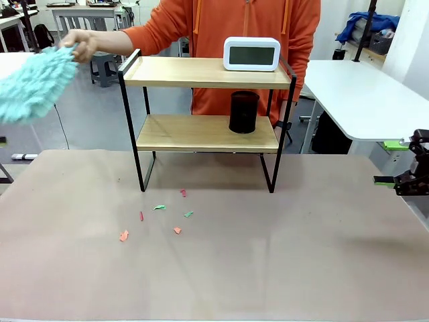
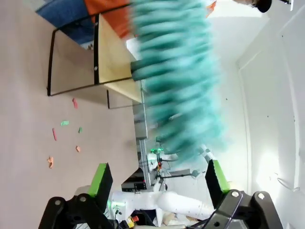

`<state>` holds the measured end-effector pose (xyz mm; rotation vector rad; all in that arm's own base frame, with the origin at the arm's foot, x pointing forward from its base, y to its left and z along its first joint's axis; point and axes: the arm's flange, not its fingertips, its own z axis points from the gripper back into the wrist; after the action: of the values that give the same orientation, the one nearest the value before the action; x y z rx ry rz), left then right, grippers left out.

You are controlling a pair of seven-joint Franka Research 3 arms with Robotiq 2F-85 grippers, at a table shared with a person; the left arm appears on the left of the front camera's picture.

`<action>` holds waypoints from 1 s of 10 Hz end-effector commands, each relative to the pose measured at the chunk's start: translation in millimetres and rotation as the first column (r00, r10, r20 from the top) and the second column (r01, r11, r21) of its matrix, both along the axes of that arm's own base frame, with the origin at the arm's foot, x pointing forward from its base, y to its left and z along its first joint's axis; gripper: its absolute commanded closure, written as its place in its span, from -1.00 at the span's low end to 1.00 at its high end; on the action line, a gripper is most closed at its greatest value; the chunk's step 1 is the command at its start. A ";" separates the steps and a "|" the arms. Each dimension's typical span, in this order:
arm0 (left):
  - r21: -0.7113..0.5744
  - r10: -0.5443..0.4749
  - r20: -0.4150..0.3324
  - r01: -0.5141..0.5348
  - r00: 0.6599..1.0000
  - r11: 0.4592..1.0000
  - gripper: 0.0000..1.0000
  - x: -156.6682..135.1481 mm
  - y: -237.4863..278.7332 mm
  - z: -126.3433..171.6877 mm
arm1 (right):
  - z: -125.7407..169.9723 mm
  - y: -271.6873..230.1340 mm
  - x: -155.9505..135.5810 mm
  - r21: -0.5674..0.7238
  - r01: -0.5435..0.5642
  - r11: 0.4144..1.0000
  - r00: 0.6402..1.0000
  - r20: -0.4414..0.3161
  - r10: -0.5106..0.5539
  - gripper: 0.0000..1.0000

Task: Clean the shelf.
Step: Hand the Duster back to the human.

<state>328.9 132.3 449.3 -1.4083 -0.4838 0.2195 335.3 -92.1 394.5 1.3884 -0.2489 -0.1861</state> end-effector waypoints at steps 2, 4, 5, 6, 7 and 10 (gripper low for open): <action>-0.060 -0.072 -0.010 0.071 0.997 0.996 -1.00 4.7 -63.6 -73.4 | -12.3 77.5 10.8 0.004 -0.021 1.000 0.999 0.033 0.020 -1.00; -0.058 -0.073 0.032 0.075 0.997 0.995 -1.00 8.5 -100.2 -101.1 | -47.3 153.0 16.5 0.011 -0.020 1.000 1.000 0.001 0.020 -1.00; -0.053 -0.055 0.029 0.057 0.998 0.997 -1.00 11.2 -113.6 -110.8 | -55.4 171.8 16.5 0.003 -0.035 0.999 0.999 -0.016 0.035 -1.00; -0.056 -0.056 0.018 0.056 0.998 0.997 -1.00 10.8 -128.0 -120.0 | -56.4 176.5 16.7 0.005 -0.047 0.999 0.998 -0.051 0.047 -1.00; -0.027 -0.056 -0.023 0.056 0.998 0.998 -1.00 10.7 -137.6 -132.1 | -49.6 168.6 17.5 0.005 -0.040 0.999 0.998 -0.049 0.040 -1.00; -0.045 -0.086 -0.023 0.085 0.996 0.995 -1.00 71.8 -104.5 -125.9 | -51.9 170.2 52.3 0.008 -0.070 0.997 0.995 -0.063 0.071 -1.00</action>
<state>403.1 22.4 310.7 -1.4220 -0.3735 0.2033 388.2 82.5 338.4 1.3909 -0.1406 -0.1841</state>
